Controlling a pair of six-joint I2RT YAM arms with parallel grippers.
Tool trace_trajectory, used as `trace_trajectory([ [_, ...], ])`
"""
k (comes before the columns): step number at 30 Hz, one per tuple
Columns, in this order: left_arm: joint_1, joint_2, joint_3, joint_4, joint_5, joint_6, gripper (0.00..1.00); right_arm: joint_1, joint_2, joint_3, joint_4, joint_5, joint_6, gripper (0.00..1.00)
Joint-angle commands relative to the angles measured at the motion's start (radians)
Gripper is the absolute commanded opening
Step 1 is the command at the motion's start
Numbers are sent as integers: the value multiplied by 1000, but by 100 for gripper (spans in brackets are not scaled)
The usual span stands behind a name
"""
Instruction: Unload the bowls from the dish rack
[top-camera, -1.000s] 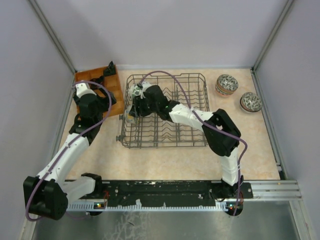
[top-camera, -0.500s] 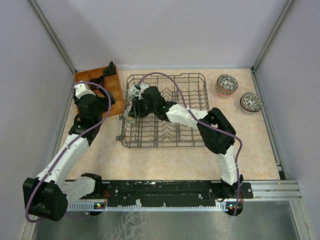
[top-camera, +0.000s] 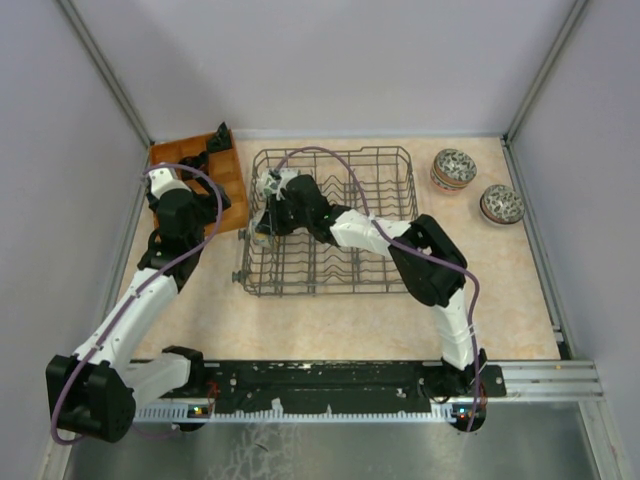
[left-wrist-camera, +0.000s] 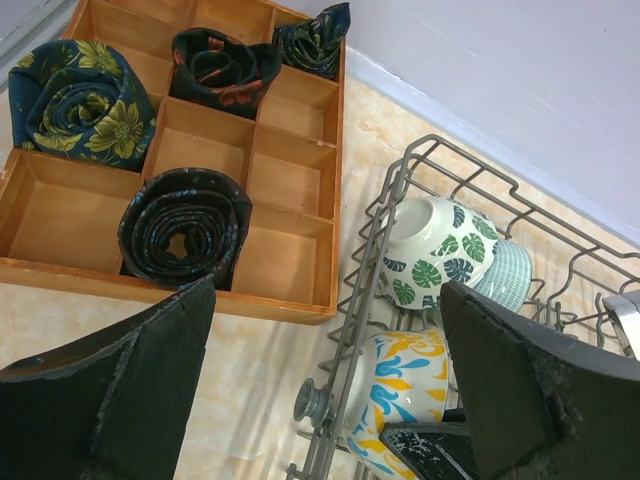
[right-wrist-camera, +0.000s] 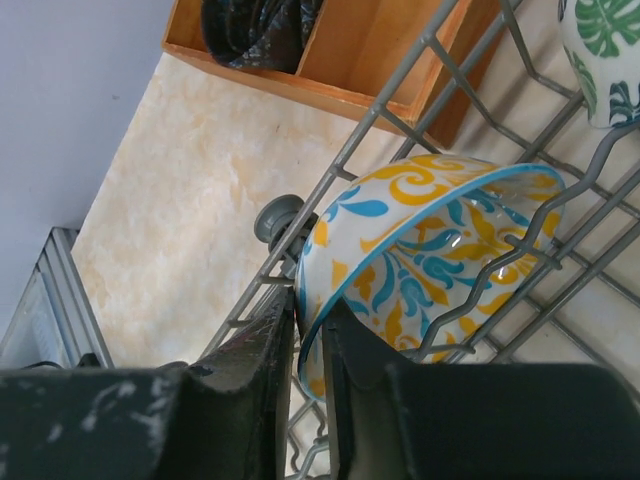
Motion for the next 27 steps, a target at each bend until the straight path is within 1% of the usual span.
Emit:
trace_trajectory([
  [1, -2, -18, -14, 9, -11, 12, 99, 10, 0, 7, 90, -26, 25, 11],
  [4, -2, -18, -12, 9, -12, 13, 99, 10, -11, -6, 104, -22, 30, 5],
  [9, -2, -19, -14, 9, -18, 17, 99, 9, -60, -59, 179, -21, 53, 3],
  [15, -2, -20, -14, 8, -18, 17, 99, 6, -132, -102, 263, -38, 73, 2],
  [22, -2, -28, -12, 3, -23, 16, 99, -12, -179, -156, 389, -90, 141, 2],
  [27, -2, -30, -12, 1, -26, 16, 99, -14, -193, -162, 414, -104, 148, 1],
])
